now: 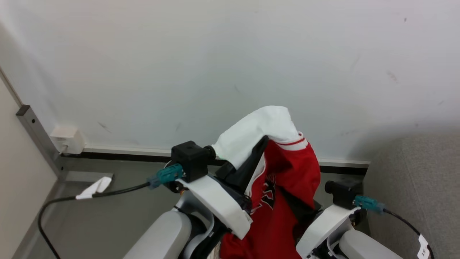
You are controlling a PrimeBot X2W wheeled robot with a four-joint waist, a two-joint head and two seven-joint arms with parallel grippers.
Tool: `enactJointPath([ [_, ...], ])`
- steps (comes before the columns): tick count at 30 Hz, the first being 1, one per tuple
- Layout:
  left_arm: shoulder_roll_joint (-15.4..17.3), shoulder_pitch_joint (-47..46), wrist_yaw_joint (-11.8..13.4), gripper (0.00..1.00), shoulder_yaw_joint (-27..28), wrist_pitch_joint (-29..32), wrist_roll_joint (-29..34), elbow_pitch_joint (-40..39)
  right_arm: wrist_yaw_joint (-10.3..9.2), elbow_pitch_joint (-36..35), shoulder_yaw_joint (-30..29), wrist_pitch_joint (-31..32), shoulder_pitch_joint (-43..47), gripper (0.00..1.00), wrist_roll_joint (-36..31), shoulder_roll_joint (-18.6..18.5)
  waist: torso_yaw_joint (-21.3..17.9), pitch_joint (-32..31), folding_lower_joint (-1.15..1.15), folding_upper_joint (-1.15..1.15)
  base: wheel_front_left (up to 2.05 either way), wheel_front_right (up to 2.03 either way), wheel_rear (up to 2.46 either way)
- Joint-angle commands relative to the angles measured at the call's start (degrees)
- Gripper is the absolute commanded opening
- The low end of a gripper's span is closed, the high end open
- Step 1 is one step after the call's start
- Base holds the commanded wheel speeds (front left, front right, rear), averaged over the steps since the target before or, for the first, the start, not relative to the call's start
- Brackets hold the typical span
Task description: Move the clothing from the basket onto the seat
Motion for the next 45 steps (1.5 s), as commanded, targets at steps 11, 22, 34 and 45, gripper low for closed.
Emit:
enactJointPath([
  [11,2.1,4.1,0.4,1.0,0.3,-1.0,-1.1,0.3,-0.12,-9.0,-14.5,0.0,4.5,0.0,-5.1,-3.0,-7.9,1.6,0.0,0.0,0.0,0.0,0.0],
  [22,0.8,5.7,-0.9,1.0,-2.9,-4.2,0.0,0.9,-0.11,-17.2,-29.5,0.0,3.2,0.0,-6.2,-5.9,-19.6,3.6,0.0,0.0,0.0,0.0,0.0],
  [34,2.8,3.2,-2.8,1.0,-5.5,-11.6,5.2,6.3,-0.11,-24.0,-36.1,0.0,8.4,0.0,-6.0,-12.1,-28.5,5.6,0.0,0.0,0.0,0.0,0.0],
  [45,2.0,1.8,-2.2,1.0,-6.0,-13.9,5.8,11.2,-0.11,-28.3,-39.5,0.3,14.0,0.0,-7.9,-10.5,-30.9,6.9,0.0,0.0,0.0,0.0,0.0],
])
